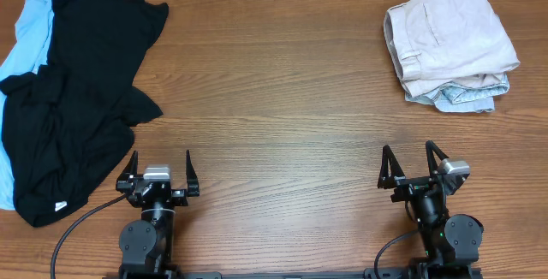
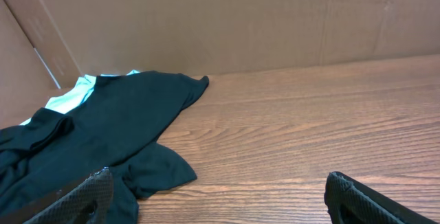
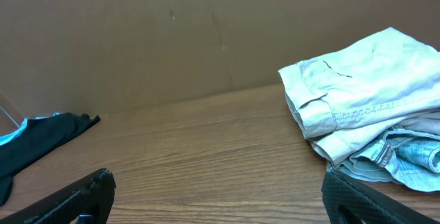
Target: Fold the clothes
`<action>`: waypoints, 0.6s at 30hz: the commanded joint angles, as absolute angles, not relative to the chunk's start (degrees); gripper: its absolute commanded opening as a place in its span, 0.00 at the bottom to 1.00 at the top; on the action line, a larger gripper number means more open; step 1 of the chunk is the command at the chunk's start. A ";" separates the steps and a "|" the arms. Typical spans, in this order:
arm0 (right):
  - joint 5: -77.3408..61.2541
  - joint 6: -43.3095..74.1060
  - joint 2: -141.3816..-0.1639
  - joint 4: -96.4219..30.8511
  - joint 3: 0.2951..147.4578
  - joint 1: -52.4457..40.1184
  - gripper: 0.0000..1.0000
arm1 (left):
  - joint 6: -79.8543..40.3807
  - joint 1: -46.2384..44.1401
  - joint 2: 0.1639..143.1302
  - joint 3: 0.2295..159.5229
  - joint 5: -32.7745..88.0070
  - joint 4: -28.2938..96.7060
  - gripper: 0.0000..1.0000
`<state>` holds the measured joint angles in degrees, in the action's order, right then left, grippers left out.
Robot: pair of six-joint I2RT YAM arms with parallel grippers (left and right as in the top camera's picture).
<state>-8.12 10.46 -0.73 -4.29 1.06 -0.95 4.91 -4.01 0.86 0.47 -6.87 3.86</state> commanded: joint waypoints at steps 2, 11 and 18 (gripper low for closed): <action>-7.68 10.52 -0.30 -4.03 0.47 -1.10 1.00 | 6.04 -3.66 0.25 0.27 -6.52 3.81 1.00; -7.70 10.52 -0.30 -4.03 0.47 -1.10 1.00 | 6.07 -3.66 0.25 0.27 -6.55 3.77 1.00; -7.70 10.52 -0.30 -3.99 0.47 -1.10 1.00 | 7.70 -3.66 0.25 0.27 -6.52 3.18 1.00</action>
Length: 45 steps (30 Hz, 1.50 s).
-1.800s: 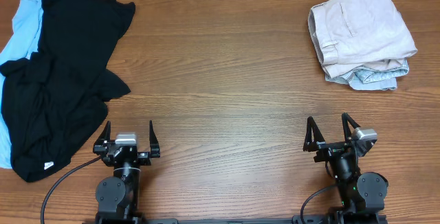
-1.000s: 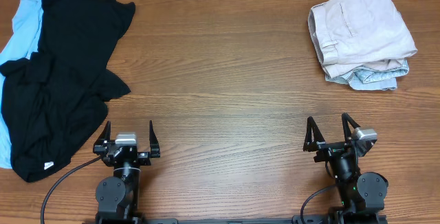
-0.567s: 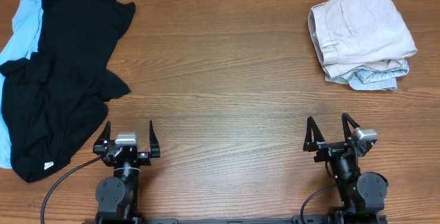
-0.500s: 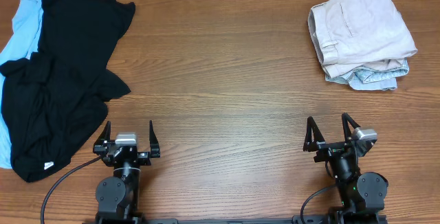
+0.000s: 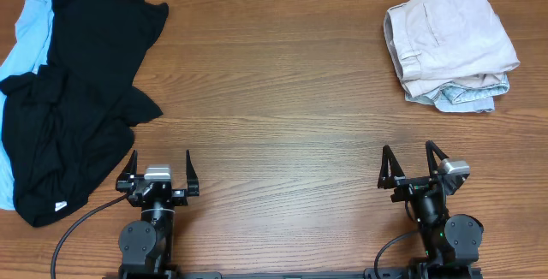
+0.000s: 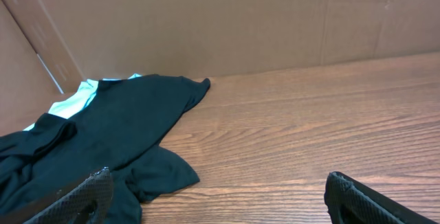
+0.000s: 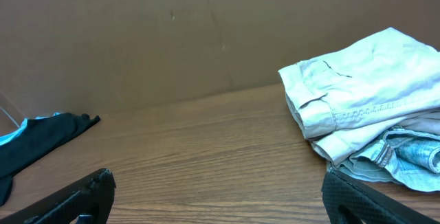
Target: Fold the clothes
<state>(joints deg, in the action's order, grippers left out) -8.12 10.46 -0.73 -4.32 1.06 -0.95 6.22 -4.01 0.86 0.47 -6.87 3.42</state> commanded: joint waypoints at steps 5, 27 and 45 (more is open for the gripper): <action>-8.80 10.57 -0.30 -3.29 0.47 -1.13 1.00 | 7.75 -3.66 0.25 0.27 -6.37 2.66 1.00; -19.40 12.23 -4.03 2.33 13.80 -1.13 1.00 | 0.34 -3.66 18.98 23.97 0.95 5.17 1.00; -37.06 12.01 -55.55 -16.93 49.19 -1.13 1.00 | 6.90 -3.66 74.76 84.25 14.37 51.86 1.00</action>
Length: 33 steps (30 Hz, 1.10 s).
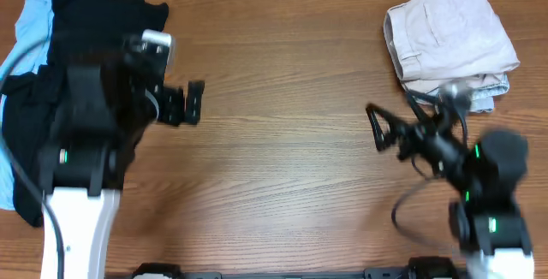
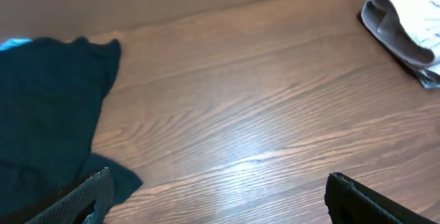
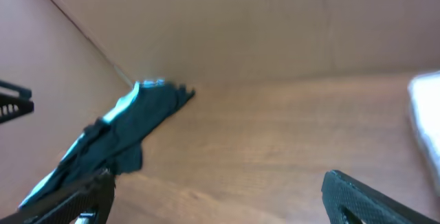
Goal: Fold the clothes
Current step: 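Reach the left gripper into the black clothing pile and grasp a black garment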
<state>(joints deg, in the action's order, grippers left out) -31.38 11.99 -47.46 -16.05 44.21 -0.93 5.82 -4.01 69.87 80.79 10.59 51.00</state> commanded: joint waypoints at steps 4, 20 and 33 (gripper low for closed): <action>-49.10 12.10 -68.86 -11.35 52.27 -1.13 1.00 | 6.02 -3.66 79.88 84.60 18.06 51.09 1.00; -58.04 18.31 -98.85 7.11 52.21 -6.24 1.00 | -4.29 8.38 105.69 84.60 0.69 51.99 0.95; -35.20 21.30 -99.04 4.73 52.14 -15.49 0.89 | -0.54 9.37 116.92 84.58 -2.83 47.05 0.89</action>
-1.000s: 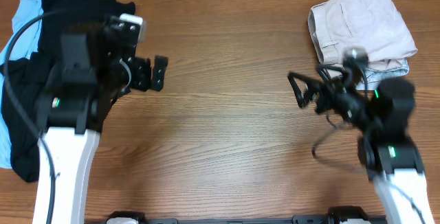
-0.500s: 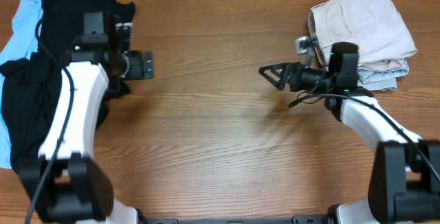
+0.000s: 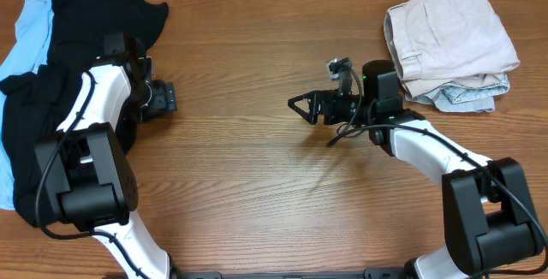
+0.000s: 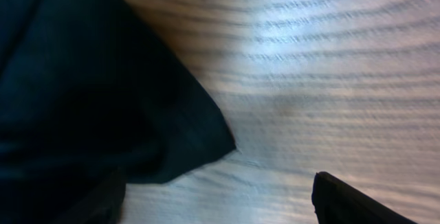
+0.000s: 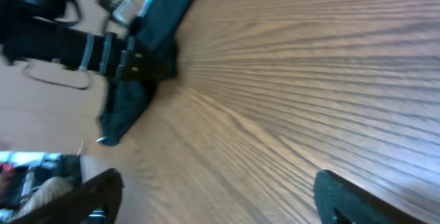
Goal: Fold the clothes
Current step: 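Reach the left gripper into the black clothing pile and grasp a black garment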
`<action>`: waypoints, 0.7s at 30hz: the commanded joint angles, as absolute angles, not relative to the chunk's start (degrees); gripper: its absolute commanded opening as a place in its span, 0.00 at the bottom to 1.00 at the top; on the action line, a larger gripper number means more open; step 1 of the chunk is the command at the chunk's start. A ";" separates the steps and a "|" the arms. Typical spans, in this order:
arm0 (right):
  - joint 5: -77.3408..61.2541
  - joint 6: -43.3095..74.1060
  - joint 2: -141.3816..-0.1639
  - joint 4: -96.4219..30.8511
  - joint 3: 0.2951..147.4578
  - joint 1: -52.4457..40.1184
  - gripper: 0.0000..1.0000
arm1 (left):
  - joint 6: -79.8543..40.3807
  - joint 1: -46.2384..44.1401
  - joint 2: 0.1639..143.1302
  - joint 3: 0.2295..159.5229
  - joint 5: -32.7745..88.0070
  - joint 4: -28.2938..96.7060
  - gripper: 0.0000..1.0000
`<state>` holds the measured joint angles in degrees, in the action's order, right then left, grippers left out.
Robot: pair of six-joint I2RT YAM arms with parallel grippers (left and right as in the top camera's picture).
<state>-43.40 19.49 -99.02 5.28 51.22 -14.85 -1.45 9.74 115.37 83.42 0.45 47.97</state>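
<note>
A crumpled black garment point(image 3: 77, 99) lies at the far left, on top of a light blue one point(image 3: 26, 31). My left gripper point(image 3: 161, 97) is down at the black garment's right edge, open. In the left wrist view the black cloth point(image 4: 89, 93) fills the left side, its pointed corner just ahead of the open gripper point(image 4: 220, 210), with nothing between the fingers. My right gripper point(image 3: 298, 106) reaches left over the table's middle, also open; in its own view the gripper point(image 5: 220, 203) is above bare wood.
A folded stack of beige trousers point(image 3: 449, 35) on a denim piece point(image 3: 467, 97) sits at the back right. The wooden table point(image 3: 257, 193) runs between the two piles. Brown cardboard walls bound the back.
The left gripper was raised over the table right of the black garment; now it is low at the garment's edge. The right gripper has moved left to the table's middle. Both stay open.
Both arms first sat folded at the front edge with grippers open, and were unchanged a moment later. Then both were lifted out over the table. Now the left is at the black garment's corner and the right is stretched toward the centre.
</note>
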 commanded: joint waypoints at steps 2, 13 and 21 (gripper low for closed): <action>-34.06 21.30 -99.04 4.19 52.14 -15.59 0.86 | -1.67 9.41 117.69 84.55 -4.54 45.87 0.89; -33.71 21.30 -99.04 3.99 52.14 -15.59 0.66 | -1.93 9.30 118.83 84.42 -4.93 42.74 0.86; -33.45 21.28 -99.04 3.79 52.14 -15.59 0.61 | -2.72 9.30 121.89 84.38 -4.58 42.63 0.63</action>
